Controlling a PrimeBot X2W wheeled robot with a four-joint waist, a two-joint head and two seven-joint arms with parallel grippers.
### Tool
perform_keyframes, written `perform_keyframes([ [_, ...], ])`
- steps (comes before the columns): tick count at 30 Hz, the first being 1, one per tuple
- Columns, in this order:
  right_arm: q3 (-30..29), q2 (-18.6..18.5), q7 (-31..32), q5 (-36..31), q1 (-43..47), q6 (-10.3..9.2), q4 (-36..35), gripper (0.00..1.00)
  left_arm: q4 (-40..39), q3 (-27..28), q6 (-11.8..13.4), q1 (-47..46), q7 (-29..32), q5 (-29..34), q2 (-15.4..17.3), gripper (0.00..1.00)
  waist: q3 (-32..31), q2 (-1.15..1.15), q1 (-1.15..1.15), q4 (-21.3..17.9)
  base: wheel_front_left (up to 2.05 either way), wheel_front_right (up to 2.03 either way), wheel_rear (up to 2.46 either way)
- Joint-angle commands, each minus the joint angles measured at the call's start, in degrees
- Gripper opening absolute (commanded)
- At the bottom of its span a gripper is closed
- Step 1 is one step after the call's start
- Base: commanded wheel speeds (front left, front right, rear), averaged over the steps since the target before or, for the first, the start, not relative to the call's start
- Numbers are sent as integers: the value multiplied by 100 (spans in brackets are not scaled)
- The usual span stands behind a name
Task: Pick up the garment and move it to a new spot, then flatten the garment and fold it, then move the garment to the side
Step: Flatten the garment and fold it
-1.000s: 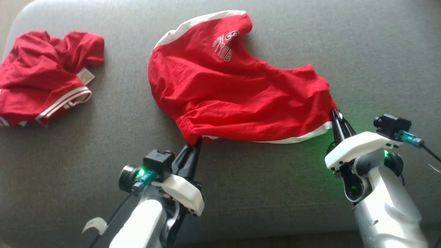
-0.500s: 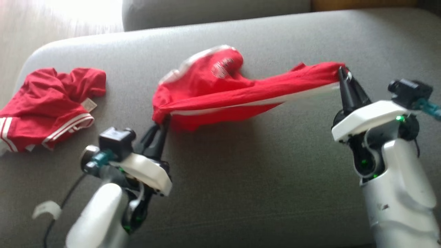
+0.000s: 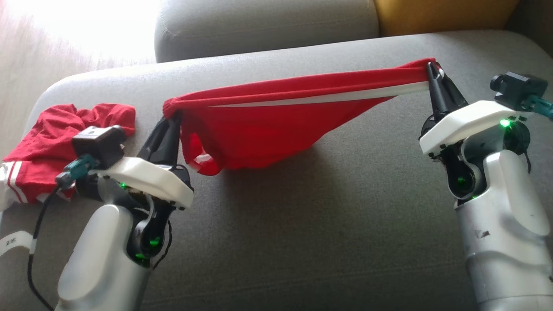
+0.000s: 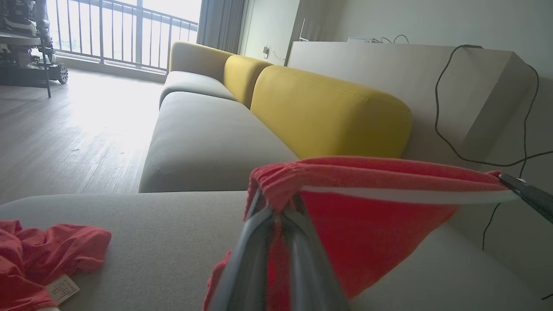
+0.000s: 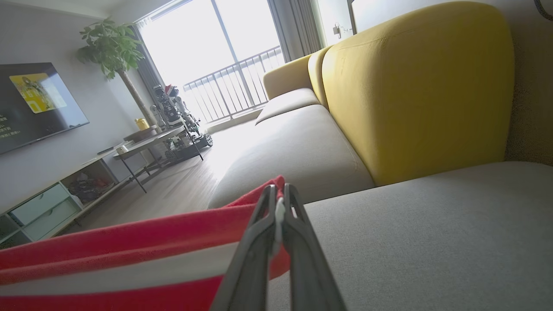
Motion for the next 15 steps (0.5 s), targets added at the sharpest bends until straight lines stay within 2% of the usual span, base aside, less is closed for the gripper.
perform_keyframes([
  [1,-48,39,-108,-83,-336,-3,-108,0,-106,396,110,-286,-107,-51,138,0,-11,0,0,22,0,0,0],
  [7,-359,39,-264,-276,-466,-3,277,0,63,740,328,-244,-429,-261,10,0,-30,0,0,108,0,0,0],
  [15,-553,39,-396,-387,-564,-3,557,0,187,1063,445,-191,-785,-477,-89,0,-60,0,0,169,0,0,0],
])
